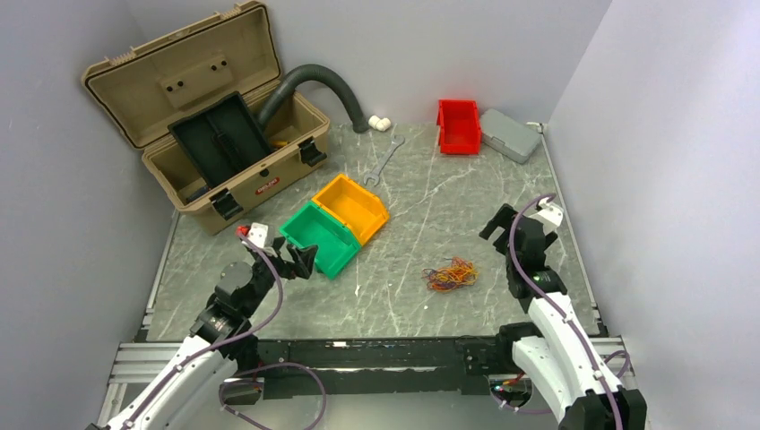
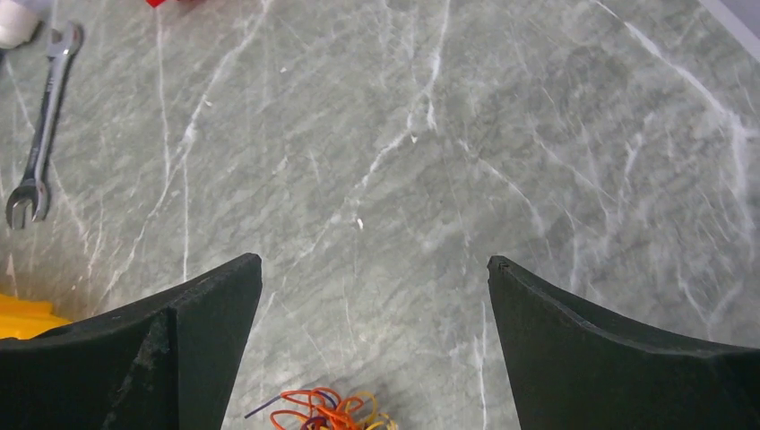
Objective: Untangle the cables
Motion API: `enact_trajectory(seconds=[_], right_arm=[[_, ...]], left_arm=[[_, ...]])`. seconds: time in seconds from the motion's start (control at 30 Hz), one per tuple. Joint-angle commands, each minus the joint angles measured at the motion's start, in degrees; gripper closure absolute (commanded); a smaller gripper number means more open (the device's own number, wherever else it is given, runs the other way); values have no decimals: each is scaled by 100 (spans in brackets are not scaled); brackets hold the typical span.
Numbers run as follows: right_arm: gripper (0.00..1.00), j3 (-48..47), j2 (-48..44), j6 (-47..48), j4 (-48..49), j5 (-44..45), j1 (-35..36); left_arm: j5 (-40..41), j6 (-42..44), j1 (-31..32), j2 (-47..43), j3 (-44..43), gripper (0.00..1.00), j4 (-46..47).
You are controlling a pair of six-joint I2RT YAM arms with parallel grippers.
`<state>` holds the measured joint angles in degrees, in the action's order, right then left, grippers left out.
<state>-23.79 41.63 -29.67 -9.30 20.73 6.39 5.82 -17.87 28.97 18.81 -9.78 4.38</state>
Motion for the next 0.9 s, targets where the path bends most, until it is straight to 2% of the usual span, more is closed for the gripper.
enact_trajectory(seconds=[0.0, 0.13, 0.23, 0.33, 0.47, 0.57, 0.7, 0.77, 0.87], right_arm=[[0, -553, 206, -304, -705, 212, -20], [1, -787, 433, -367, -1199, 81, -18], [7, -825, 434, -404, -1501, -460, -16], [14, -722, 391, -496, -1690, -1238, -8], [14, -564, 354, -796, -1927, -2179, 103], [15, -482, 267, -958, -2129, -2088, 394], [21, -436, 373, -1121, -2258, -2105, 597], [26, -369, 454, -1211, -2192, -2143, 697], [40, -242, 597, -1312, -2030, -2075, 755]], left_arm=[[-130, -224, 19, 48, -378, 1, -120], [-273, -387, 18, -133, -328, 1, -10], [-1107, -230, 15, -62, -226, 1, 614], [-1828, -272, 57, 704, -573, 1, 789], [-1787, 1, 686, 1552, -1133, 1, 715], [-1791, 328, 1220, 2048, -1431, 1, 837], [-1949, 576, 1777, 3163, -2012, 1, 872], [-2014, 600, 2013, 3718, -2212, 1, 1056], [-2282, 402, 2128, 4453, -2467, 1, 1438]])
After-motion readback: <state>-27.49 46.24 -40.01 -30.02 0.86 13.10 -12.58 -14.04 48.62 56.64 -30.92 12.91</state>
